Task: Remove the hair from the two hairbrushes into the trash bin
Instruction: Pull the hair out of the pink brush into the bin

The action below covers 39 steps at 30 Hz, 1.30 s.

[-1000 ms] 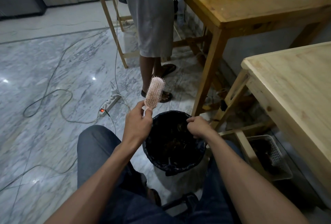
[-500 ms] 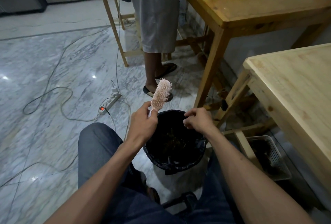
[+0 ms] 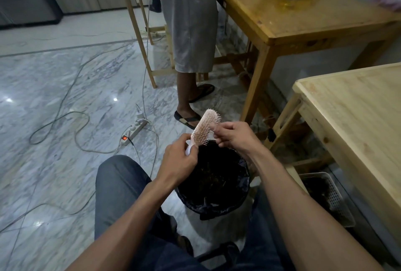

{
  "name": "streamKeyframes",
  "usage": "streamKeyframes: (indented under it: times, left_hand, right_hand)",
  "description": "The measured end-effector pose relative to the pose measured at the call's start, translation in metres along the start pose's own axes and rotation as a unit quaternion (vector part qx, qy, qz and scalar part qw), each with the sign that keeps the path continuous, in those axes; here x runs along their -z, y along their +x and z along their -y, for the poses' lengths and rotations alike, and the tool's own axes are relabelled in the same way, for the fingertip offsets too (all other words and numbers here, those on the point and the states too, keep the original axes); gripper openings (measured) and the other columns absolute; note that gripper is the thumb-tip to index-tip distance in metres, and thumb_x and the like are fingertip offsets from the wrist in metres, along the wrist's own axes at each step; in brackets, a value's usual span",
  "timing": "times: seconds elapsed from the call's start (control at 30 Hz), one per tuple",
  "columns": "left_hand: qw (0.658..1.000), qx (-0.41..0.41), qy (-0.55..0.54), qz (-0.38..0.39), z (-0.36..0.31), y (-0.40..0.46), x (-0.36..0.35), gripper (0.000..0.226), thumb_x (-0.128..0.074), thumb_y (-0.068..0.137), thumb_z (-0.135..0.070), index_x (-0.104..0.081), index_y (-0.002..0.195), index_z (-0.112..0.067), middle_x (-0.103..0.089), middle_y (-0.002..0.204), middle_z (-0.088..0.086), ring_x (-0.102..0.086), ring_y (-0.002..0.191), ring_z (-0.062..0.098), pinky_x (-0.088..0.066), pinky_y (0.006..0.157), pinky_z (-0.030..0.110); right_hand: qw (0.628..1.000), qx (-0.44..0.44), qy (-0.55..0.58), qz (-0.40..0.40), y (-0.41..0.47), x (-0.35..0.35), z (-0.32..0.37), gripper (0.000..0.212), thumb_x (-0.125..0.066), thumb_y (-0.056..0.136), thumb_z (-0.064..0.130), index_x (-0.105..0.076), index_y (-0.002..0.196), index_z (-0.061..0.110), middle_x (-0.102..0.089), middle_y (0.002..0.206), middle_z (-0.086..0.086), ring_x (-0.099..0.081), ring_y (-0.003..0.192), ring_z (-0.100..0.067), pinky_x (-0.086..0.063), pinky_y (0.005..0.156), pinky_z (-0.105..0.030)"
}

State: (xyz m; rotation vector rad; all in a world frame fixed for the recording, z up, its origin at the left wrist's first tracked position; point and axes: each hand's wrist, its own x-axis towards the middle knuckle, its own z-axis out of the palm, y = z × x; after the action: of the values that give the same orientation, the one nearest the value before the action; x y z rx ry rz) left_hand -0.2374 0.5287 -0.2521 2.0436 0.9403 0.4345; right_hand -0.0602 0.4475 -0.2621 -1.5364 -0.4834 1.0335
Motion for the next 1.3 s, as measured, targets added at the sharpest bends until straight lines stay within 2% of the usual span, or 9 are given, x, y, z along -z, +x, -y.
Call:
streamKeyframes:
  times: [0.1,0.3,0.53,0.7,0.8,0.87,0.93,1.07,1.3]
  left_hand:
    - [1.000,0.019,-0.004,0.003,0.004,0.001,0.002,0.022,-0.053,0.099,-0.026,-0.062,0.118,-0.024,-0.066,0.073,0.004,-0.065,0.062,0.021,-0.055,0.061,0.047]
    - [0.999,0.026,0.015,0.018,0.002,-0.004,0.001,0.025,-0.053,0.098,-0.028,-0.060,0.122,-0.024,-0.063,0.075,-0.005,-0.059,0.058,0.009,-0.039,0.045,0.015]
    - [0.997,0.063,0.043,-0.011,0.005,0.000,0.007,0.035,-0.052,0.094,-0.012,-0.060,0.128,-0.014,-0.065,0.088,0.000,-0.065,0.064,0.019,-0.046,0.049,0.026]
    - [0.995,0.042,0.082,-0.026,0.006,0.001,0.009,0.034,-0.054,0.098,-0.018,-0.061,0.131,-0.021,-0.070,0.105,0.005,-0.064,0.090,0.026,-0.055,0.080,0.046]
    - [0.997,0.016,0.067,-0.017,0.003,0.000,0.005,0.033,-0.053,0.098,-0.018,-0.062,0.129,-0.023,-0.069,0.105,0.003,-0.065,0.089,0.025,-0.056,0.079,0.047]
    - [0.999,-0.009,0.050,-0.012,0.001,-0.006,0.003,0.034,-0.053,0.098,-0.016,-0.063,0.131,-0.022,-0.068,0.107,0.001,-0.065,0.092,0.024,-0.054,0.078,0.041]
    - [0.999,-0.019,0.039,-0.014,-0.001,-0.007,0.000,0.035,-0.054,0.098,-0.014,-0.063,0.131,-0.022,-0.068,0.104,-0.001,-0.064,0.091,0.022,-0.048,0.074,0.035]
    - [0.999,0.001,0.031,-0.023,0.003,-0.003,0.000,0.033,-0.050,0.096,-0.017,-0.063,0.126,-0.023,-0.068,0.099,0.002,-0.065,0.081,0.026,-0.056,0.071,0.047]
    - [0.997,0.053,0.008,-0.054,0.018,-0.001,0.006,0.032,-0.049,0.101,-0.015,-0.060,0.130,-0.021,-0.068,0.104,0.006,-0.061,0.071,0.021,-0.047,0.062,0.035]
  right_hand:
    - [0.999,0.002,-0.023,-0.031,0.000,0.006,-0.008,0.029,-0.080,0.088,0.022,-0.077,0.097,-0.005,-0.067,0.067,-0.002,-0.058,0.057,-0.007,-0.052,0.056,-0.017]
    - [0.983,-0.021,-0.006,-0.182,0.000,0.010,-0.022,0.016,-0.080,0.090,0.019,-0.079,0.079,0.006,-0.068,0.061,-0.001,-0.059,0.058,-0.012,-0.053,0.060,-0.025]
    - [0.925,-0.070,0.070,-0.367,-0.005,0.018,-0.017,0.013,-0.077,0.089,0.011,-0.077,0.083,-0.001,-0.066,0.065,-0.007,-0.056,0.051,-0.012,-0.048,0.050,-0.022]
    - [0.962,-0.068,0.004,-0.266,-0.006,0.009,-0.024,0.014,-0.072,0.095,0.014,-0.078,0.089,0.002,-0.068,0.070,-0.005,-0.058,0.057,-0.011,-0.052,0.057,-0.020]
    - [0.988,-0.062,0.003,-0.143,0.001,-0.008,-0.024,0.024,-0.066,0.100,0.029,-0.075,0.108,0.009,-0.074,0.092,-0.001,-0.069,0.076,-0.014,-0.058,0.070,-0.027]
    - [0.996,-0.071,0.022,-0.045,0.000,-0.016,-0.020,0.033,-0.067,0.097,0.044,-0.071,0.112,0.014,-0.075,0.102,-0.001,-0.071,0.077,-0.013,-0.056,0.064,-0.025]
    - [0.998,-0.049,0.029,-0.001,-0.001,-0.019,-0.018,0.034,-0.069,0.096,0.039,-0.075,0.109,0.008,-0.077,0.095,-0.002,-0.066,0.067,-0.010,-0.051,0.055,-0.018]
    - [0.994,0.009,0.054,-0.096,-0.004,-0.013,-0.020,0.019,-0.069,0.098,0.014,-0.076,0.081,0.008,-0.065,0.062,0.000,-0.052,0.050,-0.004,-0.042,0.047,-0.013]
    - [0.964,-0.005,0.105,-0.244,-0.006,0.006,-0.018,0.015,-0.070,0.096,0.011,-0.078,0.084,0.011,-0.068,0.065,-0.001,-0.057,0.056,-0.008,-0.049,0.054,-0.019]
